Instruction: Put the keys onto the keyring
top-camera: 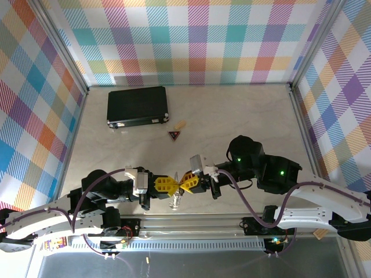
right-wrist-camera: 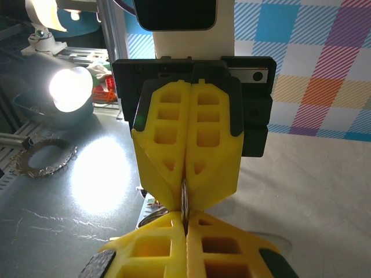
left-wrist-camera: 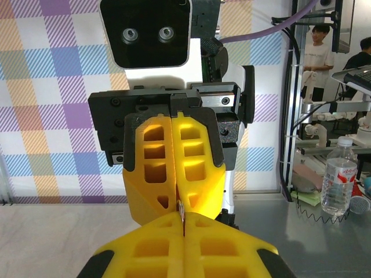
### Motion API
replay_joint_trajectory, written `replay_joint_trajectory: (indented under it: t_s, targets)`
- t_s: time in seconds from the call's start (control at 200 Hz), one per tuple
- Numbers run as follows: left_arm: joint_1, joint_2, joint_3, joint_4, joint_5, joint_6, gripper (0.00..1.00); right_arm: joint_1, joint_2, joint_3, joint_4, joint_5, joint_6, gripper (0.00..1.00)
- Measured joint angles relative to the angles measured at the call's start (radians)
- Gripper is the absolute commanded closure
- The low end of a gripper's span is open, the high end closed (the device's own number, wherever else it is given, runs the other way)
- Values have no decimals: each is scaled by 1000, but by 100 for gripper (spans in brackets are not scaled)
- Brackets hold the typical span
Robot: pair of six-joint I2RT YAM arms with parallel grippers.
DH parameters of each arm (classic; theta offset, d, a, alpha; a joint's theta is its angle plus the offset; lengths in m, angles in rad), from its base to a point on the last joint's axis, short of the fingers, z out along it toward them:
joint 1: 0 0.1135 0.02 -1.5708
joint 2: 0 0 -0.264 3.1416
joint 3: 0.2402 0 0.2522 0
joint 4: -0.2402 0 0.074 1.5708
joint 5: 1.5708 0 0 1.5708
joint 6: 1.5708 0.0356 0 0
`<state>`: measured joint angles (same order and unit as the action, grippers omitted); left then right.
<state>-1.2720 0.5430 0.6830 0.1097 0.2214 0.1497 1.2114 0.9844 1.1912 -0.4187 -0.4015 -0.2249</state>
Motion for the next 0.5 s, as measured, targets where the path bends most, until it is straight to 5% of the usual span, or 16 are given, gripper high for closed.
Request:
replay_joint_trajectory:
  t_s: [0.5]
  targets:
    - [0,76,159,-305,-225,106,78,0,126,193,-333,231,-129,100]
